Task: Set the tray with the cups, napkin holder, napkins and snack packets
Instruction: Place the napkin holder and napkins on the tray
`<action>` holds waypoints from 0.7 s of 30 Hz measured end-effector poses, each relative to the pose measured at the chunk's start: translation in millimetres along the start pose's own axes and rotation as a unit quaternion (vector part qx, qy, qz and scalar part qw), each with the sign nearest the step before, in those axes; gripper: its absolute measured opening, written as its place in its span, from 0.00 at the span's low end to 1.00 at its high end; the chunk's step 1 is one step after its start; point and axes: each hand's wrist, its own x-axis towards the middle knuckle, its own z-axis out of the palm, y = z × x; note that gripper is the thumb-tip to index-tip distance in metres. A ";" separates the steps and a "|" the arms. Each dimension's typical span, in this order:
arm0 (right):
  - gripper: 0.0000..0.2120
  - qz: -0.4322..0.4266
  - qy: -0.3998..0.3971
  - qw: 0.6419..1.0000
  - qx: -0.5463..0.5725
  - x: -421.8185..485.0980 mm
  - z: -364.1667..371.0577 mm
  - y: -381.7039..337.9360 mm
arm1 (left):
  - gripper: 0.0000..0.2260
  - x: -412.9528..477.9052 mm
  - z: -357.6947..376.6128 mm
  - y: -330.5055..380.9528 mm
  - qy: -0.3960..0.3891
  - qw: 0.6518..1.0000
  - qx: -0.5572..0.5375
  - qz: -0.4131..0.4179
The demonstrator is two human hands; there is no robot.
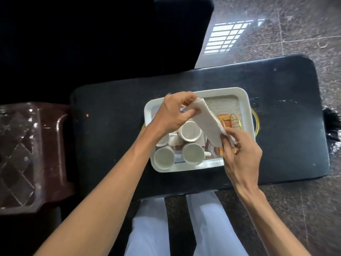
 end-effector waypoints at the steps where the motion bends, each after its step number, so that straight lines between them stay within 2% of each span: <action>1: 0.09 0.000 0.011 1.000 -0.011 0.3 -6.4 6.0 | 0.09 6.6 7.6 6.0 -0.005 1.000 0.016 0.019; 4: 0.10 0.002 0.029 0.999 -0.025 -0.9 -21.1 18.4 | 0.06 24.1 27.3 21.0 -0.023 0.995 0.070 0.073; 9: 0.09 -0.027 0.087 0.996 -0.019 -8.0 -36.1 25.9 | 0.05 38.9 46.3 45.5 -0.011 0.986 0.068 0.151; 16: 0.09 -0.036 0.091 0.994 -0.040 -11.9 -34.6 39.7 | 0.04 49.1 63.1 48.7 -0.050 0.985 0.069 0.150; 21: 0.09 -0.027 0.077 0.995 -0.057 -16.5 -24.5 56.2 | 0.08 55.8 76.4 39.9 -0.085 0.977 0.122 0.153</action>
